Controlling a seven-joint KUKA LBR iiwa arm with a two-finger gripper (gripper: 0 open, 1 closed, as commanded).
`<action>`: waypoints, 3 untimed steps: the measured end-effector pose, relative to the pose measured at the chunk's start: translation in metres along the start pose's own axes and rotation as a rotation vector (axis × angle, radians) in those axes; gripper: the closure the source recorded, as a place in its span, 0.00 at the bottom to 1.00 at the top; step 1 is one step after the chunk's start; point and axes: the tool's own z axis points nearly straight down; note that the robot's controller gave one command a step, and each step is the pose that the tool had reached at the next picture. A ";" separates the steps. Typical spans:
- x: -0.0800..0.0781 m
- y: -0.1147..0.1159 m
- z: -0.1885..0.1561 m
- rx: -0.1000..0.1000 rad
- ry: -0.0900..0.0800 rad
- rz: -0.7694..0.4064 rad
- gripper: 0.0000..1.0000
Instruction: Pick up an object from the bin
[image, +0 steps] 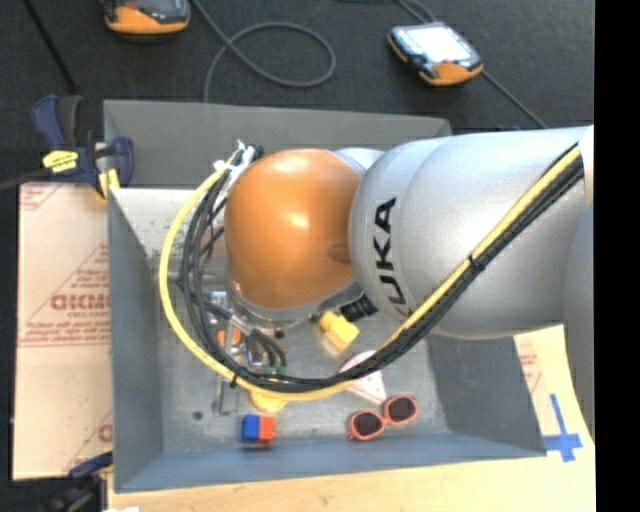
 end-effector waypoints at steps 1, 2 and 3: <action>-0.002 -0.001 -0.005 -0.002 -0.008 0.005 0.00; -0.001 -0.051 0.030 -0.003 -0.010 -0.004 0.00; -0.026 -0.080 0.068 0.002 -0.009 -0.043 0.00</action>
Offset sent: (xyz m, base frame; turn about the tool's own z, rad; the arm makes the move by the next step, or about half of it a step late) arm -0.0001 -0.0738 -0.0452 0.0005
